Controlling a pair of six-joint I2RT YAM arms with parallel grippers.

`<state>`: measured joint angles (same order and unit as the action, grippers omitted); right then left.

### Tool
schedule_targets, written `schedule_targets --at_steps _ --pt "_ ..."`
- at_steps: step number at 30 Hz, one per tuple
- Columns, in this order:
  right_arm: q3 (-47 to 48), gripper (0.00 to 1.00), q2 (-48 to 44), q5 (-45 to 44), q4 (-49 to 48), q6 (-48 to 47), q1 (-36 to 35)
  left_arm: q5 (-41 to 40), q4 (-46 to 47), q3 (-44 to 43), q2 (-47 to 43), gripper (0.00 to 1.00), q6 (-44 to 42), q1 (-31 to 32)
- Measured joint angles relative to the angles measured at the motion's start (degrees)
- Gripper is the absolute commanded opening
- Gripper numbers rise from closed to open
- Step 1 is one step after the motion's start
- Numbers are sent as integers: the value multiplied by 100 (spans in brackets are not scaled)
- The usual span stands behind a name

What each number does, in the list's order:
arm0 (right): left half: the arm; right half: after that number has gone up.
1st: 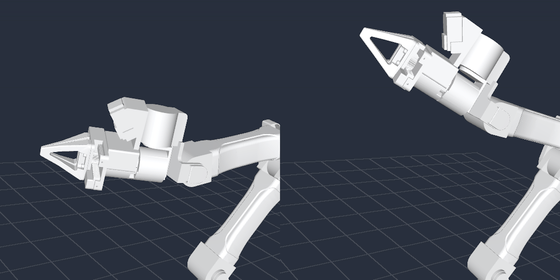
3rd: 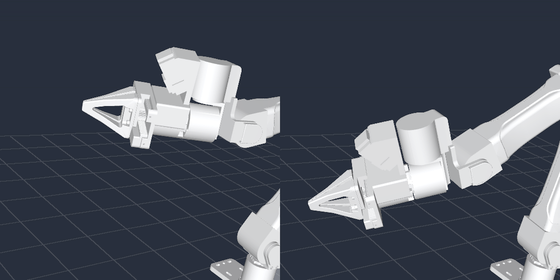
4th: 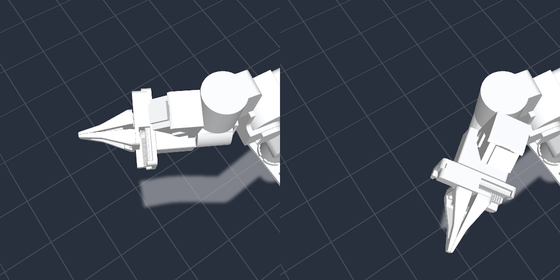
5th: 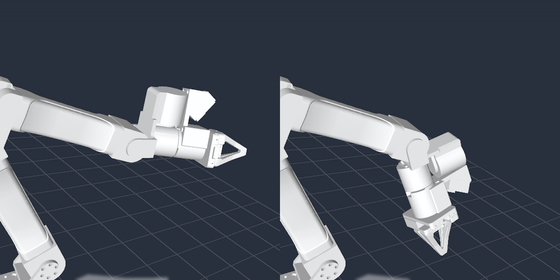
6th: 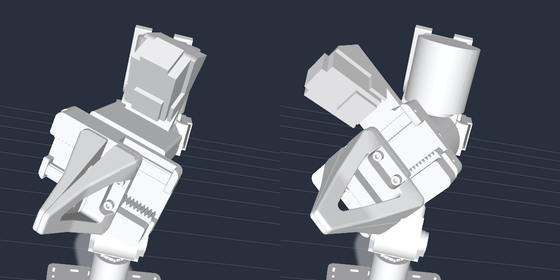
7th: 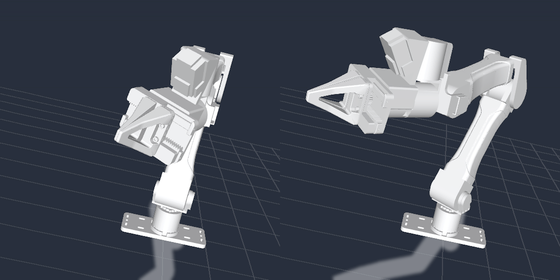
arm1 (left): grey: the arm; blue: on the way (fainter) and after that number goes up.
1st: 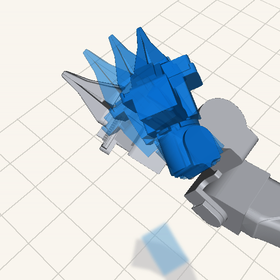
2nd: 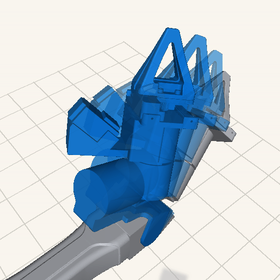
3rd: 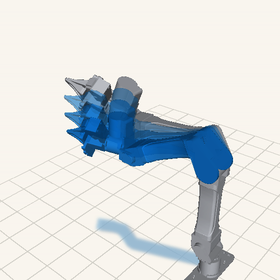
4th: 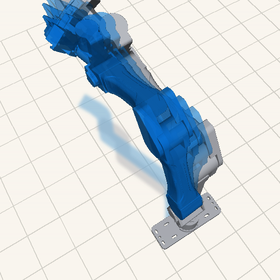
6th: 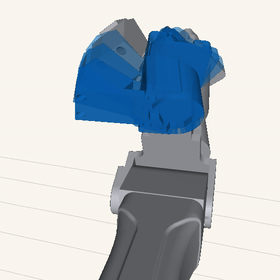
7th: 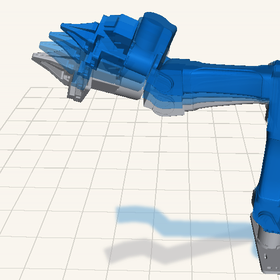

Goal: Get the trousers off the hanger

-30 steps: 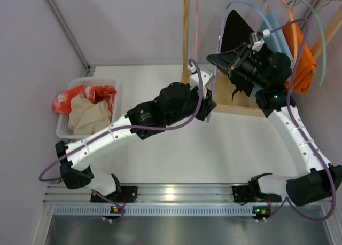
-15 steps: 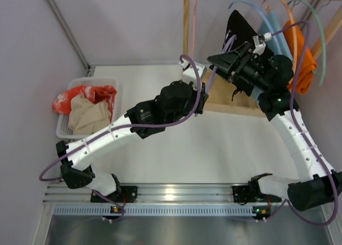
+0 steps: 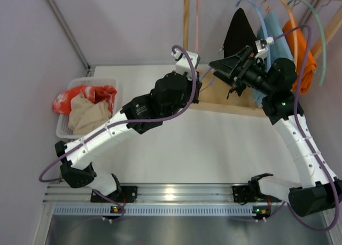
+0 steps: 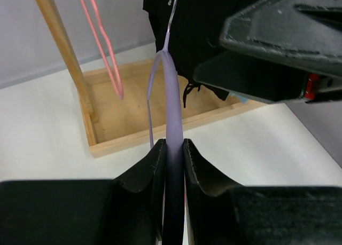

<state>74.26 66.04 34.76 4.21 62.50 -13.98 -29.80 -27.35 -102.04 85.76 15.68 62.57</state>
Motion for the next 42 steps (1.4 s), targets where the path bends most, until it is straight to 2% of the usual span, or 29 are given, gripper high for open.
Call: schedule_targets --at_steps 12,18,27,32,36,42 --pt "-74 99 -146 85 35 -109 39 -136 339 -302 11 0 -750 -260" --pt "-74 99 -271 116 52 -197 103 -247 1012 -1139 219 0 -1320 -260" --pt "-74 99 -560 295 127 -203 588 -442 1851 -1714 625 0 -1928 -260" --pt "-74 99 -632 444 146 -199 824 -549 2291 -1742 831 0 -2347 -262" --pt "-74 99 -643 533 146 -195 935 -586 2387 -1740 931 0 -2415 -358" --pt "-79 99 -643 612 155 -190 1038 -608 2391 -1746 1051 0 -2044 -774"
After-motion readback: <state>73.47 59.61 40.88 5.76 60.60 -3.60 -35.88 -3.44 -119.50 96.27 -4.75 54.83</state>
